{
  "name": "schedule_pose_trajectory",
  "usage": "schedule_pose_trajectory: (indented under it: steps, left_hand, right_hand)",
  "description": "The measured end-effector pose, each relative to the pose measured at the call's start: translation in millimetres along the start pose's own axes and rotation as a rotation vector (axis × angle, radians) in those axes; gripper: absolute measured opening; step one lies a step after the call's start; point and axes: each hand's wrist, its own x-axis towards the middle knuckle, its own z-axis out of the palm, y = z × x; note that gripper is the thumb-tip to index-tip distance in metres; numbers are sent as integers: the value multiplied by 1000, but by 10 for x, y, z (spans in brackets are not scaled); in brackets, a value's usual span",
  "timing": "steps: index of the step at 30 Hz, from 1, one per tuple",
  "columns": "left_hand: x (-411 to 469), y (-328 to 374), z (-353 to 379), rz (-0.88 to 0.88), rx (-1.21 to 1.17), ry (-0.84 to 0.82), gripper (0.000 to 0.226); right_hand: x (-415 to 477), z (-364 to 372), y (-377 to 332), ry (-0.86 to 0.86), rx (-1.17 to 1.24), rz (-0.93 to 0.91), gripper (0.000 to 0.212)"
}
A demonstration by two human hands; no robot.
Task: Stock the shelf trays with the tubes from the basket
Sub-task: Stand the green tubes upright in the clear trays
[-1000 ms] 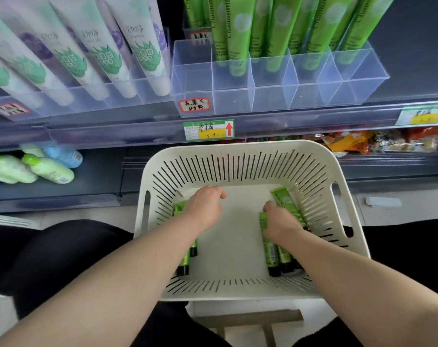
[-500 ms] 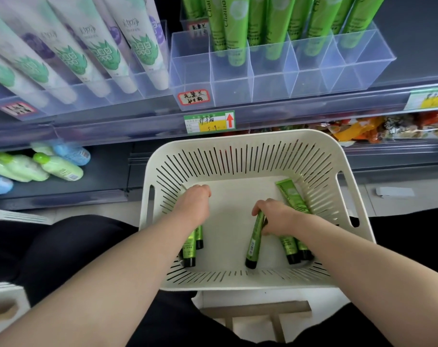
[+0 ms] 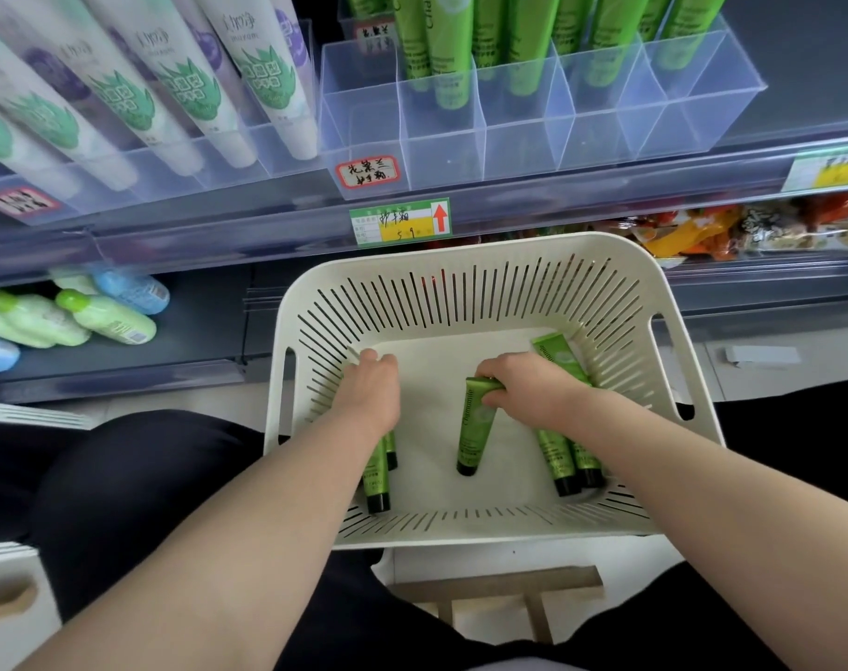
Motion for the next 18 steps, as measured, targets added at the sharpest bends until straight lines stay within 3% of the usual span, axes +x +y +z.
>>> schedule_pose_trajectory:
  steps: [3,9,13,18]
  left_hand:
    - [-12,4,-8,-53,53,-78,45]
    - [0,19,104,83,154,-117,62]
    - [49,-97,50,83,312,-182,56]
    - [104,-92,-30,74,292,-243,55]
  right_hand:
    - [-9,-13,-43,3,-16,-12,20]
    - [-28,-2,-82,25,-19,-1,33]
    - [-55,-3,-77,29,-21,-13,33]
    - [-38,-19,-99,24,-12,-20,31]
